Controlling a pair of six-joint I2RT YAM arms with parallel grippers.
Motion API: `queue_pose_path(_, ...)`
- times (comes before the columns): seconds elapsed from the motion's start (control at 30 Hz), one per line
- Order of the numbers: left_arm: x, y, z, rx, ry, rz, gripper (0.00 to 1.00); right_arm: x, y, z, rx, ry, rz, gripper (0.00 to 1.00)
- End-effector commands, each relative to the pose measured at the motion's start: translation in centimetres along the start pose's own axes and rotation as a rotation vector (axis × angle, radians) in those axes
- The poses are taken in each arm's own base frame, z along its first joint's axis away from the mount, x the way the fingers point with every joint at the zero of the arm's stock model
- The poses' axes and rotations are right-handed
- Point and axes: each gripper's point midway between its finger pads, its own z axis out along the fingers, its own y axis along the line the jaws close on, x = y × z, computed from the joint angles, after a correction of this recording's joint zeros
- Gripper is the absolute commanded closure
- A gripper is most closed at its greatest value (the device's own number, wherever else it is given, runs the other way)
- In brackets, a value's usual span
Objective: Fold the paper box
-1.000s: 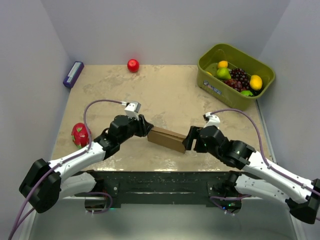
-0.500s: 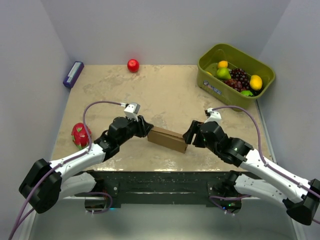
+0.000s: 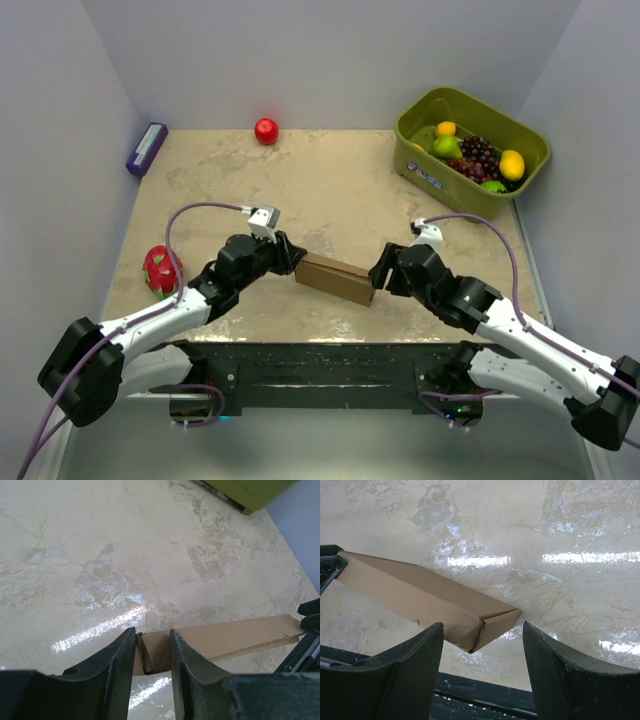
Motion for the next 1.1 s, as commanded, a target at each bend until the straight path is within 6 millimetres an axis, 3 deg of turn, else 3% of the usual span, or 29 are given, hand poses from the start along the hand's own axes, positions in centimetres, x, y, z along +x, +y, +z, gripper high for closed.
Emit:
queue_pose_path(0.0,5.0,2.8,-0.8,-0.078,0.164,0.039,0.64,-0.8,-0.2,0.4,0.009,-0.046,0.018,0.33)
queue_pose_path(0.7,5.2,3.1,-0.3,-0.098,0.18,0.033,0.64,3.7,-2.8,1.0,0.031,0.062,0.068,0.56)
queue_pose_path(1.07,5.2,3.0,-0.2,-0.097,0.181,0.024,0.64,6.8,-5.7,1.6,0.046,0.055,0.192,0.64)
